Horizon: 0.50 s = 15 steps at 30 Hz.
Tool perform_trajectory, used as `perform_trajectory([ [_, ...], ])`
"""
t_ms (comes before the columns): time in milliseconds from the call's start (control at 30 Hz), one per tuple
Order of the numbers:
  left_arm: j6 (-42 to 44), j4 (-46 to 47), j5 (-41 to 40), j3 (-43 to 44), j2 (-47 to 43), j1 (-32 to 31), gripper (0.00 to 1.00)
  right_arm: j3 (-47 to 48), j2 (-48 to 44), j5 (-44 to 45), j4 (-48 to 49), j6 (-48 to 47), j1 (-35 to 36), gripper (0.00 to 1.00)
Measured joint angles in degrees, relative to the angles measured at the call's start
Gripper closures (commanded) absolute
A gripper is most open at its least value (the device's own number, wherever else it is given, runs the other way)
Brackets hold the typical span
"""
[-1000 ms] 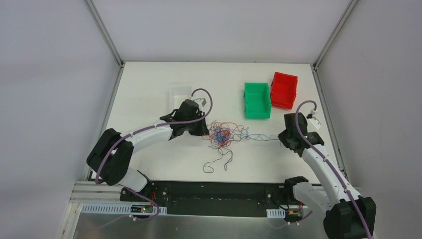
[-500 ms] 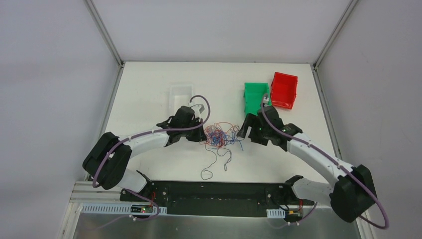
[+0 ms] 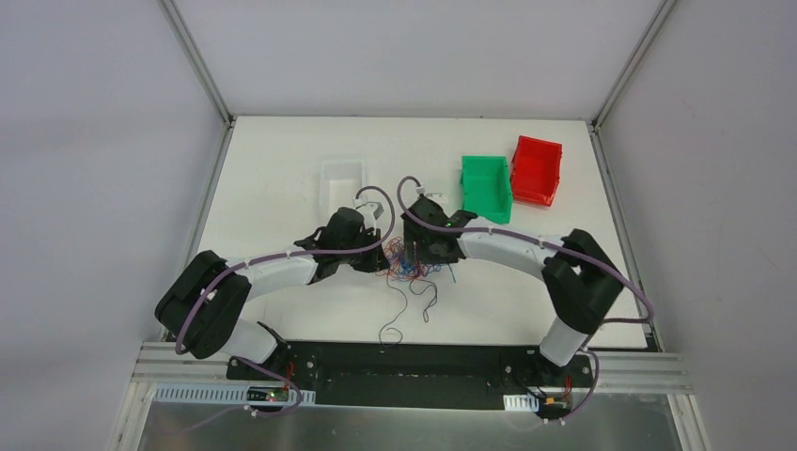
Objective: Untangle the cables
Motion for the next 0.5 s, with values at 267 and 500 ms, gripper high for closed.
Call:
perform_trajectory([
  [267,-0.20,-0.94,-2.21,-0.11,-2.14,0.00,1.00,8.63,12.15,14.78,-10.12,5.73,0.98,0.30],
  [500,-1.90,-10.32,-13.99,-0.09,-15.26,0.04,1.00,-0.98,4.74,17.88,-10.97,9.75,-7.48,0.34],
])
